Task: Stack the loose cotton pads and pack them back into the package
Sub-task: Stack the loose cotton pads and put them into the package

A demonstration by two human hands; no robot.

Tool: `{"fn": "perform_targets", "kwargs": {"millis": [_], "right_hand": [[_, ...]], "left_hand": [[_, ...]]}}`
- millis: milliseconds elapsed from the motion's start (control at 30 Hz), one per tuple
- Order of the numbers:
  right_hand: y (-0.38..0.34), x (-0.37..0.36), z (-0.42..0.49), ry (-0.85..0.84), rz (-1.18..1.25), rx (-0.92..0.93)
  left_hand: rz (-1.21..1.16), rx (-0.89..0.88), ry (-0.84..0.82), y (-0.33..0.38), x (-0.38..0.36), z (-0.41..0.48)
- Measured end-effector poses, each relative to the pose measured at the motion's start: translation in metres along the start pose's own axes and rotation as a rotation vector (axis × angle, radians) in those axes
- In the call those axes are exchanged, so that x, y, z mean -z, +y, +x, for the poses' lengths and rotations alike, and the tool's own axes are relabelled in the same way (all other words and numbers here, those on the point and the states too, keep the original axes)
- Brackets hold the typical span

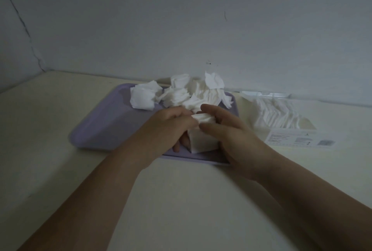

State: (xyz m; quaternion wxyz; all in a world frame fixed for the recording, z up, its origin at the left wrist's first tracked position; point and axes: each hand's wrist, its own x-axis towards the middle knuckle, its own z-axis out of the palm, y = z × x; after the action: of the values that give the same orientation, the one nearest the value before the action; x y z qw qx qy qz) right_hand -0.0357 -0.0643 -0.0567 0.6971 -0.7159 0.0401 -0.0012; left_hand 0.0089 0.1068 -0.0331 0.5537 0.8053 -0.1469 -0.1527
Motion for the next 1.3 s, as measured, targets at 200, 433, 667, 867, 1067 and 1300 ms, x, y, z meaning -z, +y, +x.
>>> {"fn": "perform_targets", "kwargs": {"millis": [200,433,667,867,1067,1300], "right_hand": [[0.009,-0.005,0.012,0.21,0.0,0.087],[0.013,-0.005,0.018,0.189,-0.1,0.093],[0.015,0.0,0.018,0.145,0.032,0.044],[0.008,0.005,0.014,0.106,0.061,0.103],[-0.037,0.029,-0.001,-0.224,0.008,0.106],[-0.074,0.064,-0.006,-0.277,-0.211,0.098]], "left_hand": [[0.069,-0.049,0.171,-0.003,-0.015,0.005],[0.119,-0.11,0.173,-0.006,-0.014,0.006],[0.087,-0.132,-0.147,-0.014,0.0,0.002],[0.144,-0.194,0.077,-0.015,-0.001,0.004],[-0.138,-0.205,0.112,-0.006,0.0,-0.001],[-0.316,-0.206,0.029,0.032,-0.017,0.006]]}}
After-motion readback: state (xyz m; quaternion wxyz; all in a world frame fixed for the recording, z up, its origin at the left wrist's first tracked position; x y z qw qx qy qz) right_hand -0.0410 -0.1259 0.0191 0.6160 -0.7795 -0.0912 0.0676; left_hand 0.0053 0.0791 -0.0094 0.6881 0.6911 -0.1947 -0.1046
